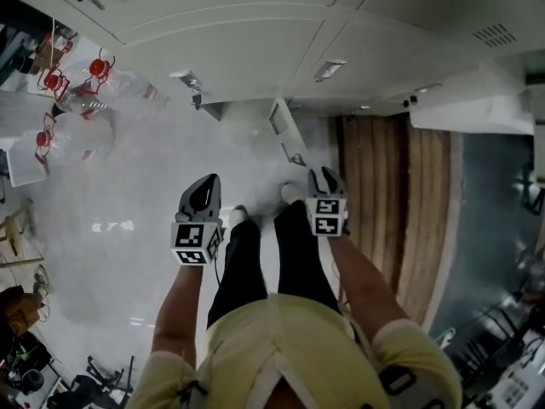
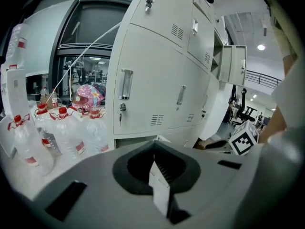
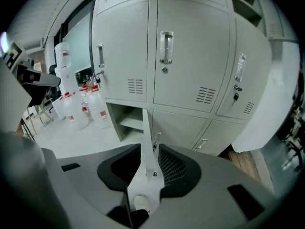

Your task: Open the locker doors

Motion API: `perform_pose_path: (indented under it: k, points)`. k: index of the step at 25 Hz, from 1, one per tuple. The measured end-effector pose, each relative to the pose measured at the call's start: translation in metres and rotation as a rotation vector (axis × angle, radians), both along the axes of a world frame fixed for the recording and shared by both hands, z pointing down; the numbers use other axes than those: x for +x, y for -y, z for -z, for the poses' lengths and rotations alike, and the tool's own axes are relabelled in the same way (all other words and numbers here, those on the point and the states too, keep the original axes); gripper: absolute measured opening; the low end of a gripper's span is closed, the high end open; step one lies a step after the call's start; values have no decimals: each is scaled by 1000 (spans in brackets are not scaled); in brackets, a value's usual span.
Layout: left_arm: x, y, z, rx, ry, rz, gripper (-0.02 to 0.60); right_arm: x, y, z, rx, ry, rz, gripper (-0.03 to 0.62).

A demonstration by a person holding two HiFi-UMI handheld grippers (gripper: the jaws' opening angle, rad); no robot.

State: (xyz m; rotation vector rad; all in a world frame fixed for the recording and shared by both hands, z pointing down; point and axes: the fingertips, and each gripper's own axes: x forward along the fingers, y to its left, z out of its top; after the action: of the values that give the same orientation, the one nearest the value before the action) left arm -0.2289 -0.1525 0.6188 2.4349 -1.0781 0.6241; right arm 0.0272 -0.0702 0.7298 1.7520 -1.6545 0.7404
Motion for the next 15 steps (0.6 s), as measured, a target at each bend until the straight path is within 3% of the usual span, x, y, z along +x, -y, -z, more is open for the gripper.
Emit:
perform_pose_path:
  k: [7,15]
  points:
    - [-6,-5,38,-1,-45,-12,3,-8,12,82,151,43,-40,114]
    - [-10,0,95,67,-85,-29,3,-6,15,166,319,89,-101,114]
